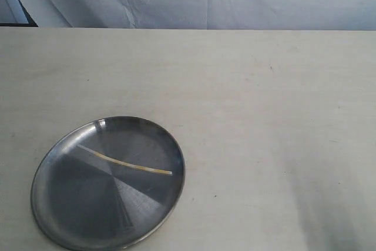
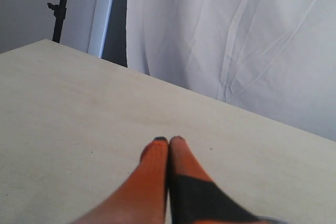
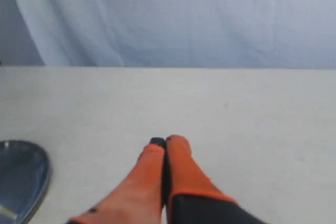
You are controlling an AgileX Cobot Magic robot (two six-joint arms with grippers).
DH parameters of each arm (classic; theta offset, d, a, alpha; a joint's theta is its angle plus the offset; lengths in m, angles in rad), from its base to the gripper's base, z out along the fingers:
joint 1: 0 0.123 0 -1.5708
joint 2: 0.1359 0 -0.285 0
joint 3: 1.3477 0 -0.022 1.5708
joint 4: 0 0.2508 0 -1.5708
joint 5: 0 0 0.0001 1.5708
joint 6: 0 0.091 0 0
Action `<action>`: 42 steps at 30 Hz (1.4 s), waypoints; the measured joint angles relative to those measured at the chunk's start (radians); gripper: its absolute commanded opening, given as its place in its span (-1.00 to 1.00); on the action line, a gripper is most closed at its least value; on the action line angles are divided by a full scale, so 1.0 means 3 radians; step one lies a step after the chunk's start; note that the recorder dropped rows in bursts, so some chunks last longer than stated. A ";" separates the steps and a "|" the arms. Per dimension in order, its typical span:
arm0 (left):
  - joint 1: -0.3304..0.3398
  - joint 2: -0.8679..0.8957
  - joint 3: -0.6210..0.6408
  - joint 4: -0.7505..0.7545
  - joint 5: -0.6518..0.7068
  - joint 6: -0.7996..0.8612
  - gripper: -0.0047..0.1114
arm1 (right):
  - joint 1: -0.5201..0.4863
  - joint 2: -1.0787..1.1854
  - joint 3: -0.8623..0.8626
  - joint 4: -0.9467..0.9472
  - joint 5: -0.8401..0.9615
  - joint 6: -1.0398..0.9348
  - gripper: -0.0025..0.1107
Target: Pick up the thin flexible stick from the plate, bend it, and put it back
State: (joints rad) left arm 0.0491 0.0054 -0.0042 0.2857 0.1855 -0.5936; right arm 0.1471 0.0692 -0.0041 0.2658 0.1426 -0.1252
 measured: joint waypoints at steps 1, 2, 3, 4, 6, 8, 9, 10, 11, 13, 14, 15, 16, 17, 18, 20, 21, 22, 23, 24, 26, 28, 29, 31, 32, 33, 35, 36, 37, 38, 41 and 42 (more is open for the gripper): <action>0.0000 0.0000 0.0000 0.0000 0.0000 0.0000 -0.92 | -0.0106 -0.0100 0.0000 0.0000 0.0007 -0.0009 -0.96; 0.0000 0.0000 0.0000 0.0000 0.0000 0.0000 -0.92 | -0.0207 -0.0161 0.0000 0.0000 0.0007 -0.0016 -0.96; 0.0000 0.0000 0.0000 0.0000 0.0000 0.0000 -0.92 | -0.0296 -0.0192 0.0000 0.0006 0.0007 -0.0021 -0.96; 0.0000 0.0000 0.0000 0.0000 0.0000 0.0000 -0.92 | -0.0353 -0.0200 0.0000 0.0006 0.0007 -0.0021 -0.96; 0.0000 0.0000 0.0000 0.0000 0.0000 0.0000 -0.92 | -0.0440 -0.0208 0.0004 0.0022 0.0007 -0.0021 -0.96; 0.0000 0.0000 0.0000 0.0000 0.0000 0.0000 -0.92 | -0.0463 -0.0208 0.0004 0.0022 0.0007 -0.0021 -0.96; 0.0000 0.0000 0.0000 0.0000 0.0000 0.0000 -0.92 | -0.0472 -0.0208 0.0004 0.0022 0.0007 -0.0021 -0.96; 0.0000 0.0000 0.0000 0.0000 0.0000 0.0000 -0.92 | -0.0472 -0.0208 0.0004 0.0022 0.0007 -0.0021 -0.96; 0.0000 0.0000 0.0000 0.0000 0.0000 0.0000 -0.92 | -0.0472 -0.0208 0.0004 0.0022 0.0007 -0.0021 -0.96; 0.0000 0.0000 0.0000 0.0000 0.0000 0.0000 -0.92 | -0.0472 -0.0208 0.0004 0.0022 0.0007 -0.0021 -0.96; 0.0000 0.0000 0.0000 0.0000 0.0000 0.0000 -0.92 | -0.0472 -0.0208 0.0004 0.0022 0.0007 -0.0021 -0.96; 0.0000 0.0000 0.0000 0.0000 0.0000 0.0000 -0.92 | -0.0472 -0.0208 0.0004 0.0022 0.0007 -0.0021 -0.96; 0.0000 0.0000 0.0000 0.0000 0.0000 0.0000 -0.92 | -0.0472 -0.0208 0.0004 0.0022 0.0007 -0.0021 -0.96; 0.0000 0.0000 0.0000 0.0000 0.0000 0.0000 -0.92 | -0.0472 -0.0208 0.0004 0.0022 0.0007 -0.0021 -0.96; 0.0000 0.0000 0.0000 0.0000 0.0000 0.0000 -0.92 | -0.0472 -0.0208 0.0008 0.0022 0.0007 -0.0021 -0.96; 0.0000 0.0000 0.0000 0.0000 0.0000 0.0000 -0.92 | -0.0472 -0.0208 0.0008 0.0022 0.0007 -0.0021 -0.96; 0.0000 0.0000 0.0000 0.0000 0.0000 0.0000 -0.92 | -0.0472 -0.0208 0.0008 0.0022 0.0007 -0.0021 -0.96; 0.0000 0.0000 0.0000 0.0000 0.0000 0.0000 -0.92 | -0.0472 -0.0208 0.0008 0.0022 0.0007 -0.0021 -0.96; 0.0000 0.0000 0.0000 0.0000 0.0000 0.0000 -0.92 | -0.0472 -0.0208 0.0008 0.0022 0.0007 -0.0021 -0.96; 0.0000 0.0000 0.0000 0.0000 0.0000 0.0000 -0.92 | -0.0472 -0.0208 0.0008 0.0022 0.0007 -0.0021 -0.96; 0.0000 0.0000 0.0000 0.0006 0.0000 0.0000 -0.92 | -0.0472 -0.0208 0.0008 0.0022 0.0007 -0.0021 -0.96; 0.0000 0.0000 0.0000 0.0006 0.0000 0.0000 -0.92 | -0.0472 -0.0208 0.0008 0.0022 0.0007 -0.0023 -0.96; 0.0000 0.0000 0.0000 0.0006 0.0000 0.0000 -0.92 | -0.0472 -0.0208 0.0008 0.0022 0.0007 -0.0023 -0.96; 0.0000 0.0000 0.0000 0.0006 0.0000 0.0000 -0.92 | -0.0472 -0.0208 0.0008 0.0022 0.0007 -0.0023 -0.96; 0.0000 0.0000 0.0000 0.0006 0.0000 0.0000 -0.92 | -0.0472 -0.0208 0.0008 0.0022 0.0007 -0.0023 -0.96; 0.0000 0.0000 0.0000 0.0006 0.0000 0.0000 -0.92 | -0.0472 -0.0208 0.0008 0.0022 0.0007 -0.0023 -0.96; 0.0000 0.0000 0.0000 0.0006 0.0000 0.0000 -0.92 | -0.0472 -0.0208 0.0008 0.0022 0.0007 -0.0023 -0.96; 0.0000 0.0000 0.0000 0.0006 0.0000 0.0000 -0.92 | -0.0472 -0.0208 0.0008 0.0022 0.0007 -0.0029 -0.96; 0.0000 0.0000 0.0000 0.0006 0.0000 0.0000 -0.92 | -0.0472 -0.0208 0.0008 0.0022 0.0007 -0.0029 -0.96; 0.0000 0.0000 0.0000 0.0006 0.0000 0.0000 -0.92 | -0.0472 -0.0208 0.0008 0.0022 0.0007 -0.0029 -0.96; 0.0000 0.0000 0.0000 0.0006 0.0000 0.0000 -0.92 | -0.0472 -0.0208 0.0008 0.0022 0.0007 -0.0029 -0.96; 0.0000 0.0000 0.0000 0.0006 0.0000 0.0000 -0.92 | -0.0472 -0.0208 0.0008 0.0022 0.0007 -0.0029 -0.96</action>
State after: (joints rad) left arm 0.0491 0.0054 -0.0042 0.2876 0.1855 -0.5936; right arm 0.0054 0.0068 -0.0018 0.2723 0.1446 -0.1338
